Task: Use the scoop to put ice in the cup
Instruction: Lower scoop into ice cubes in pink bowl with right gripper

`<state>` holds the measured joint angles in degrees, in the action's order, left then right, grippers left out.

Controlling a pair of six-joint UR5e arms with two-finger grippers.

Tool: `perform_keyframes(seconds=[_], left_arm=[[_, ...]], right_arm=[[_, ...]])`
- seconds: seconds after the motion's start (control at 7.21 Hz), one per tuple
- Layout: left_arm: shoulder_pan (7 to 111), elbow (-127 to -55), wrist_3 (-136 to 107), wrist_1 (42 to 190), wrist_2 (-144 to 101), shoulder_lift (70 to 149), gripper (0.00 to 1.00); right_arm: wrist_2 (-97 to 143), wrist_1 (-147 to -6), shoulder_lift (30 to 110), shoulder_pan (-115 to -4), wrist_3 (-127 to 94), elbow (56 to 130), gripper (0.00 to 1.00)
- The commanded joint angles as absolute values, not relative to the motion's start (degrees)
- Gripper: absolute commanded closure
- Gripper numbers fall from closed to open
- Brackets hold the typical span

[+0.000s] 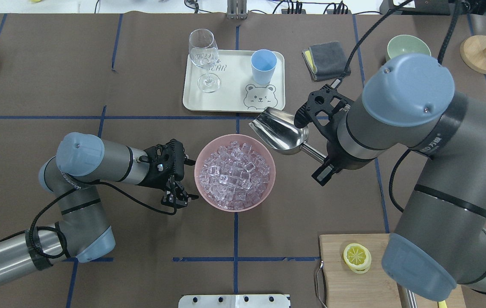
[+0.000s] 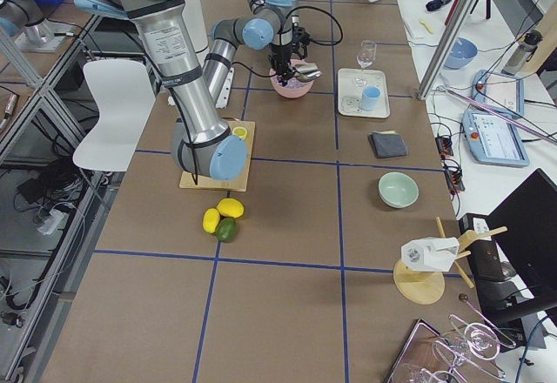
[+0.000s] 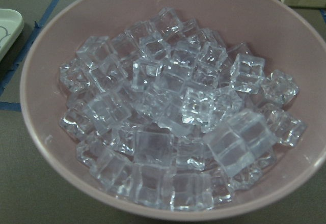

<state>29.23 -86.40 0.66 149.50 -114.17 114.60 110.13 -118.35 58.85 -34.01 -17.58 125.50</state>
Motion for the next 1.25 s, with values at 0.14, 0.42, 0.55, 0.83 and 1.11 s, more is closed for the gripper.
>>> perform_keyframes(seconds=[0.14, 0.42, 0.55, 0.83, 1.11], left_arm=[[29.3, -86.4, 0.6, 149.5, -114.2, 114.6, 0.0], [29.3, -86.4, 0.6, 149.4, -114.2, 114.7, 0.0], [29.3, -86.3, 0.6, 149.4, -114.2, 114.7, 0.0], [29.3, -86.0, 0.7, 149.3, -114.2, 114.7, 0.0], [29.2, -85.5, 0.6, 149.4, -114.2, 114.8, 0.0]], right_arm=[[105.3, -133.3, 50.9, -33.7, -1.5, 125.4, 1.0], [93.1, -147.0, 43.2, -29.0, 3.0, 121.3, 1.0], [91.1, -147.0, 41.8, -27.7, 3.3, 118.9, 1.0], [86.9, -151.4, 39.2, -24.6, 7.2, 117.3, 1.0], [84.1, -154.2, 34.4, -21.6, 10.0, 109.4, 1.0]])
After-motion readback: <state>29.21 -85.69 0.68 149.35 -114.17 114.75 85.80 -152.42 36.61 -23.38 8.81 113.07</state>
